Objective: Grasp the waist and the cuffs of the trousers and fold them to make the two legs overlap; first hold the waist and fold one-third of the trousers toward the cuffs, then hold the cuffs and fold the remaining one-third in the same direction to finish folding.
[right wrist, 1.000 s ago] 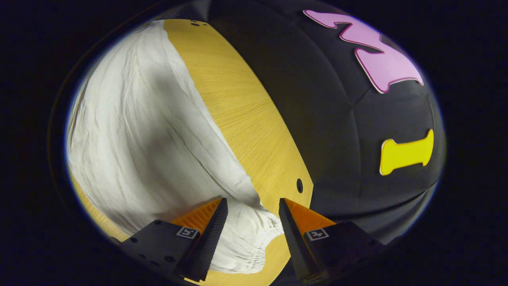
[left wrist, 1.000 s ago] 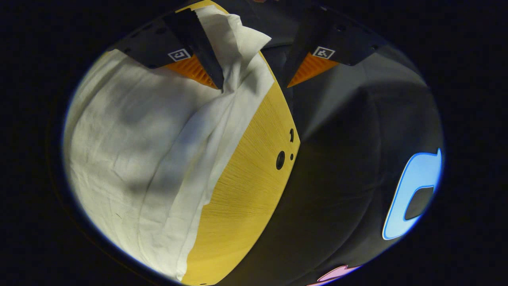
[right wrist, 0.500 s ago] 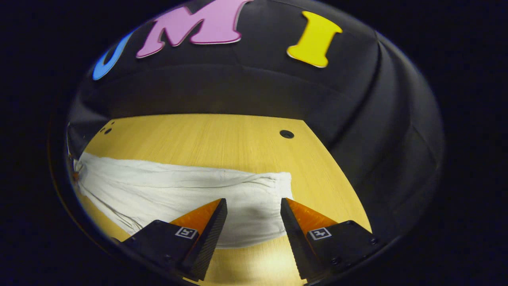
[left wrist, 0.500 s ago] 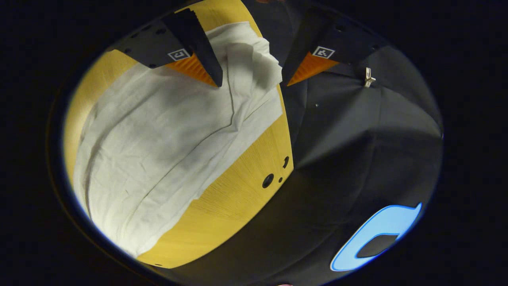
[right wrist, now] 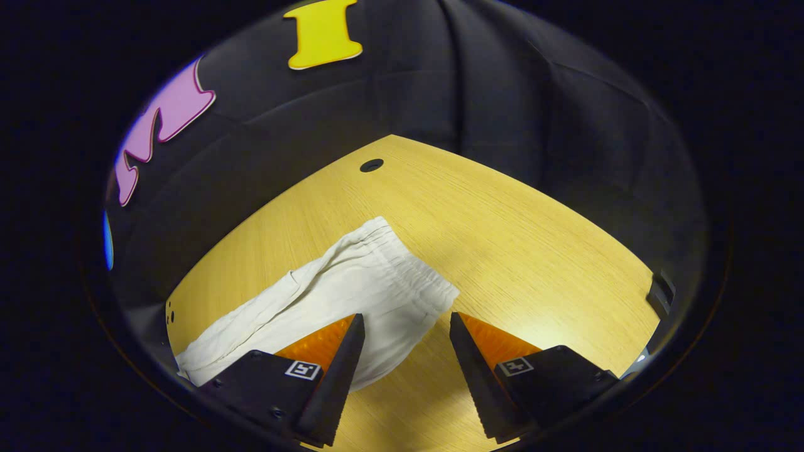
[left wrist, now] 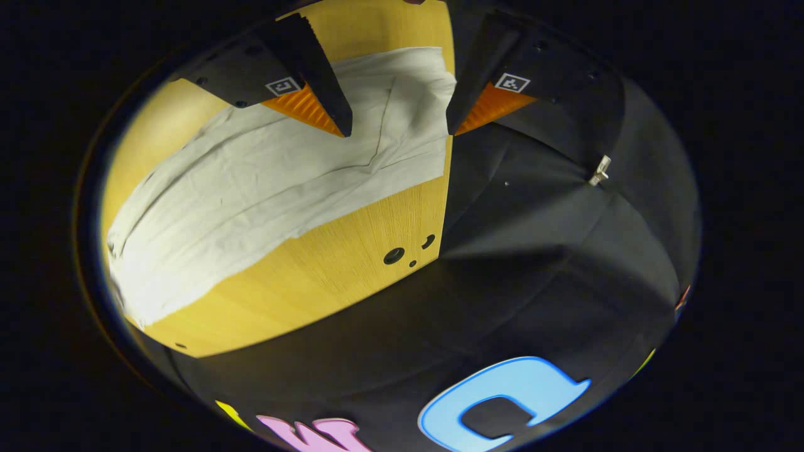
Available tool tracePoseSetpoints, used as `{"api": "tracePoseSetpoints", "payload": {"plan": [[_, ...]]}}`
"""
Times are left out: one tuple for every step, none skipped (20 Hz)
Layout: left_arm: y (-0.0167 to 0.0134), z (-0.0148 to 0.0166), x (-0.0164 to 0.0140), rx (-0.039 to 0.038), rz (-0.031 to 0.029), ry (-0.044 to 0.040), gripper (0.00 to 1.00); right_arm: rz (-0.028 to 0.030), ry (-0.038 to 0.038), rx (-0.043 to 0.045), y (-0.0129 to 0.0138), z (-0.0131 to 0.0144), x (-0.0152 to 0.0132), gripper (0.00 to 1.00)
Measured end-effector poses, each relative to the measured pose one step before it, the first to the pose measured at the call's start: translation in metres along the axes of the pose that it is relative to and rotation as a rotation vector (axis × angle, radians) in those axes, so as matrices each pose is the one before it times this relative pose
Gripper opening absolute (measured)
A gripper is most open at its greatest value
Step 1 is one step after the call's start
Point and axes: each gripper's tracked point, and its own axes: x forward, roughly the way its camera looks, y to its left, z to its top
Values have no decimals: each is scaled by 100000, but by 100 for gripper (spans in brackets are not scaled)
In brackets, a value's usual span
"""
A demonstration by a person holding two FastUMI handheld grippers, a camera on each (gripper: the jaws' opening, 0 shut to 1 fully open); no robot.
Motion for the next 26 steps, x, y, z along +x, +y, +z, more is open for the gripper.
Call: {"api": "tracePoseSetpoints", "payload": {"plan": [[24,311,-300,-5940,-1091,-807,96,-623,540,2878,-190,204,23,86],[-118,582,-393,-7297,-1735,-1130,96,-996,549,2037,-219,215,115,86],[-212,362,-212,-6324,-1594,-1240,96,-720,899,1771,-68,-177,478,86],[-324,410,63,-6599,-2181,-1168,96,-219,879,1890,68,-71,373,86],[47,240,-118,-5432,-1016,-1088,96,-597,800,1539,-73,-118,417,86],[-84,375,-94,-4415,-527,-1066,96,-128,1075,1703,29,-55,328,86],[-176,163,174,-5143,-954,-590,97,396,-297,2059,187,392,-26,86],[-25,-177,-95,-3804,-615,410,97,161,984,1663,-74,-30,169,86],[-19,-92,96,-4424,-733,944,97,297,22,2099,55,336,-205,86],[-1,-363,179,-5037,-886,991,97,301,1282,2740,45,-73,122,87],[50,-565,-54,-7248,-401,1720,97,112,492,3043,151,245,27,86],[178,-368,-165,-5484,2,1360,98,889,1941,4366,562,-55,385,86],[365,-428,-398,-4550,546,949,98,-147,489,2481,35,39,165,86],[951,-475,-478,-4117,927,888,97,-762,704,2195,-83,107,54,87],[711,-308,-75,-2514,1149,882,96,-1349,271,1469,-123,140,-23,87],[354,-570,134,-2184,414,975,96,-2019,440,1465,-236,155,-4,86],[673,-294,101,-1933,939,785,96,-1826,332,1094,-181,175,162,84],[582,-501,165,-1833,710,979,96,-1830,132,231,-255,-58,152,82],[469,-366,147,-1916,774,1312,96,-1482,292,-46,-144,-171,186,75],[292,-654,109,-2021,329,1870,96,-787,-477,-303,48,66,123,70],[204,-661,314,-2253,805,2271,96,1935,2888,-1106,301,-625,441,64],[390,-603,361,-2908,1055,2268,96,1508,-1606,629,311,729,261,49],[128,-515,175,-3594,326,1987,96,987,739,570,194,-268,485,20],[303,-693,117,-4837,821,2028,96,890,-1424,-398,38,-225,-11,13],[425,-719,46,-3425,1537,2540,96,1054,-247,-1619,-32,-248,237,14],[611,-495,103,-3031,2535,2280,96,497,-469,-830,4,185,12,13]]}}
